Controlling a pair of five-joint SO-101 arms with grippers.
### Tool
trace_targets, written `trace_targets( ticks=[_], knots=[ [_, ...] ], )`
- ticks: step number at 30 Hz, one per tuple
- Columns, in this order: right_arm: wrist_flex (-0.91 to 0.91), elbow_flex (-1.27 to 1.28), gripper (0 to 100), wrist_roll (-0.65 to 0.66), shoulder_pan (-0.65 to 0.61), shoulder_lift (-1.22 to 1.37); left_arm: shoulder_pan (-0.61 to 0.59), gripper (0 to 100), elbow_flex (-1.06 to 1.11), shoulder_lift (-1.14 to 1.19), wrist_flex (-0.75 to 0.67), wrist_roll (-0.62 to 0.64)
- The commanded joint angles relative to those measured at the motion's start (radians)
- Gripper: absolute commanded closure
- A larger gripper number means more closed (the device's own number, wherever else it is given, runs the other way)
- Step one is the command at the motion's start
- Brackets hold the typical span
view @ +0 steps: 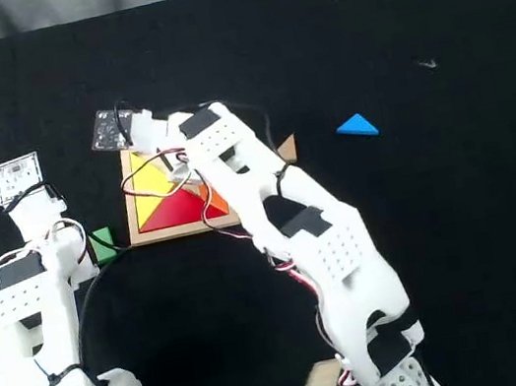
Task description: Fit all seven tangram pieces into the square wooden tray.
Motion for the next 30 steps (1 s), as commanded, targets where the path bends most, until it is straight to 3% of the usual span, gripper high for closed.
trace_targets(
  ticks=[1,15,30],
  knots=[
    [0.008,-0.051,98.8,-0.009,0.044,-0.013,-0.010,97,-0.004,-0.025,-0.014,0.009],
    [0.064,-0.050,98.8,-0.003,0.052,-0.028,-0.010,97,-0.004,-0.025,-0.014,0.009],
    [0.175,0.076,98.8,-0.005,0.054,-0.349,-0.010,97,-0.004,-0.025,-0.014,0.009]
  ],
)
